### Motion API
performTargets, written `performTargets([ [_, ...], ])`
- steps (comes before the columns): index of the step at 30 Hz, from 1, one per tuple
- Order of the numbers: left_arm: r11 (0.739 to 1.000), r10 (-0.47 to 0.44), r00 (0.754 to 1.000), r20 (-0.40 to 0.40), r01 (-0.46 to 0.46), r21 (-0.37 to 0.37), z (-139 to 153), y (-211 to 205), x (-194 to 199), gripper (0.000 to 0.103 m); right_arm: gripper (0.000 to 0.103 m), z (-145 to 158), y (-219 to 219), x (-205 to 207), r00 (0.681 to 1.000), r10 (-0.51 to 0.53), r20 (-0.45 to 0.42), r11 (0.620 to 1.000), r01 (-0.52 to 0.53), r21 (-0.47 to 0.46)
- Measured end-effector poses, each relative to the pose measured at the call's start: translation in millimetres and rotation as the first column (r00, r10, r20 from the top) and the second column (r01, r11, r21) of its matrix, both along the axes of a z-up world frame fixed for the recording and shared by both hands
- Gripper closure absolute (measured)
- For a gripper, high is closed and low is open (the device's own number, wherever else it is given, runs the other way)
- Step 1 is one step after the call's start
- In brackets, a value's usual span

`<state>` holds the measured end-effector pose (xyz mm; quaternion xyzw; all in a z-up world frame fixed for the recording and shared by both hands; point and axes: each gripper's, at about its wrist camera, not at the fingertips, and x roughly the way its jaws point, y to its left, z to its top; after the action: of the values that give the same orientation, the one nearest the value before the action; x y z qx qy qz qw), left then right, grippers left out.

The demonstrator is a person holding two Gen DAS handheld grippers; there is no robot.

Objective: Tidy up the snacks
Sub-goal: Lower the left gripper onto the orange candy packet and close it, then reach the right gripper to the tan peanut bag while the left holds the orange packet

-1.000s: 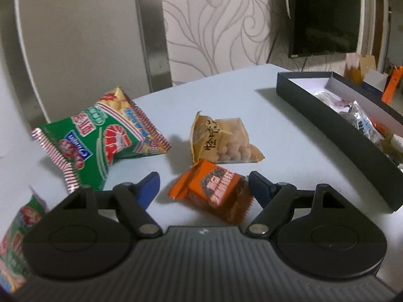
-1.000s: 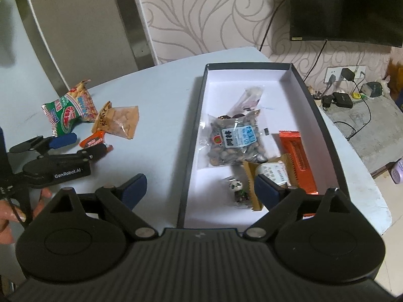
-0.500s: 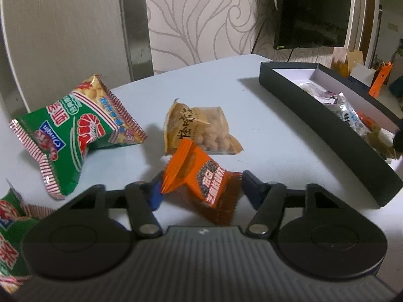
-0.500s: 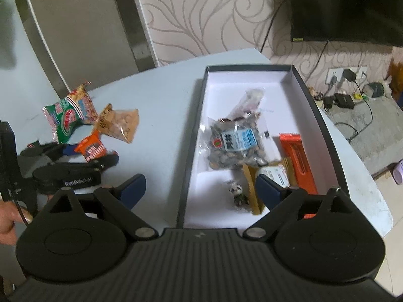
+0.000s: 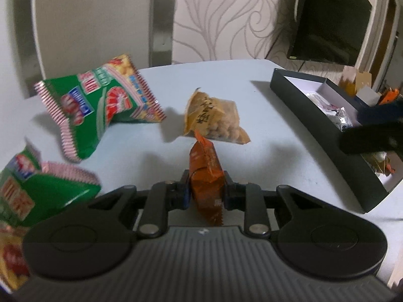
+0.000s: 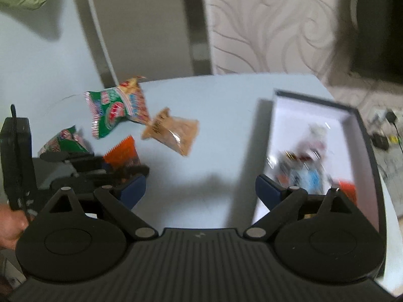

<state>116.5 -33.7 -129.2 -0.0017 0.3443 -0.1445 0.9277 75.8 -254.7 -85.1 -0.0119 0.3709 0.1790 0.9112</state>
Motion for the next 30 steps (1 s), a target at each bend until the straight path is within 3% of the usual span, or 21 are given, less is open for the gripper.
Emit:
performTargets([
  [8,0.998,0.063,0.998,-0.013,-0.063,-0.016,2,20,-17,0.076,0.007,-9,41,49,0.993,0.115,-0.003,0.993,-0.115,-0.025],
  [17,0.995,0.103,0.994,-0.022,-0.103,-0.009,4,22,-20,0.075,0.007,-29,86,78,0.954,0.283,0.101,0.946,-0.260,-0.193],
  [21,0.992,0.122,0.992,-0.023,-0.122,-0.010,3,24,-23,0.075,0.007,-38,92,93,0.944,0.311,0.110,0.937,-0.285,-0.201],
  [30,0.990,0.144,0.989,-0.026,-0.144,0.001,4,27,-29,0.075,0.007,-68,105,130,0.958,0.283,-0.040,0.939,-0.285,-0.190],
])
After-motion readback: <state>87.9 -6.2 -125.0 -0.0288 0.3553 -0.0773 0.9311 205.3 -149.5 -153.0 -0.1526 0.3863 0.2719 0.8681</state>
